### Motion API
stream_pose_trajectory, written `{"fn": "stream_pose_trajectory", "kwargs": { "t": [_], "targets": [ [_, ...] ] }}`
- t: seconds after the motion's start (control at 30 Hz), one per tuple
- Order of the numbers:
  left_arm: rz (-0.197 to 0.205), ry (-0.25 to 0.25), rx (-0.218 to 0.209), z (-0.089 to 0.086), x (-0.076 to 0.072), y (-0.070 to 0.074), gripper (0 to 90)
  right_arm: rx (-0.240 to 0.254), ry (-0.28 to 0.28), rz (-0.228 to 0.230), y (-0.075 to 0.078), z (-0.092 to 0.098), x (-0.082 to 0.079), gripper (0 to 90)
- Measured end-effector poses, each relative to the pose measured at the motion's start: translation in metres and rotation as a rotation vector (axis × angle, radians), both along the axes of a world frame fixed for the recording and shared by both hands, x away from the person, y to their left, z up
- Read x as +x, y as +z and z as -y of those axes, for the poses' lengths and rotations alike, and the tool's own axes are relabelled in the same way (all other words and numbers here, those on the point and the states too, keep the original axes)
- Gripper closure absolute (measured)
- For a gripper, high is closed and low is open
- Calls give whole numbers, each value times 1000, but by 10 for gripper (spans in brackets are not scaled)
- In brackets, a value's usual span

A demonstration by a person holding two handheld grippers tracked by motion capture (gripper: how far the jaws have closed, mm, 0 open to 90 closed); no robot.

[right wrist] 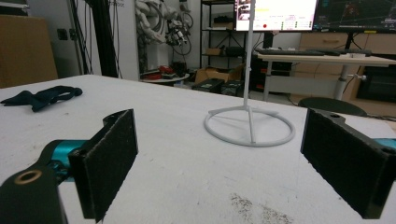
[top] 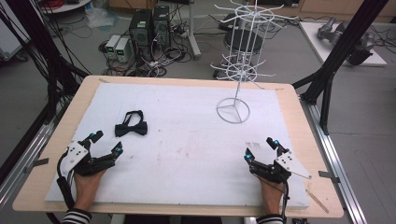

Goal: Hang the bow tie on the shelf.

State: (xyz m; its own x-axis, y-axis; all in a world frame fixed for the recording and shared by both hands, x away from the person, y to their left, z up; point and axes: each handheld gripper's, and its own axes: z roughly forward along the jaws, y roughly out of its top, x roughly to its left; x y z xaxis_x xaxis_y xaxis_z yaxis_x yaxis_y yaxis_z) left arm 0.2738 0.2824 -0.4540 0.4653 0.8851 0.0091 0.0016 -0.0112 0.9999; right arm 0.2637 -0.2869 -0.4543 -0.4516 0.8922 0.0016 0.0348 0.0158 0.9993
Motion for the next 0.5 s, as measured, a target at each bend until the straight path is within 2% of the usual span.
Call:
{"fn": "stream_pose_trajectory", "kwargs": {
  "t": [0.5],
  "targets": [
    [-9, -1, 31, 3, 1, 1, 152, -4, -4, 2, 0, 0, 0, 101]
  ]
}}
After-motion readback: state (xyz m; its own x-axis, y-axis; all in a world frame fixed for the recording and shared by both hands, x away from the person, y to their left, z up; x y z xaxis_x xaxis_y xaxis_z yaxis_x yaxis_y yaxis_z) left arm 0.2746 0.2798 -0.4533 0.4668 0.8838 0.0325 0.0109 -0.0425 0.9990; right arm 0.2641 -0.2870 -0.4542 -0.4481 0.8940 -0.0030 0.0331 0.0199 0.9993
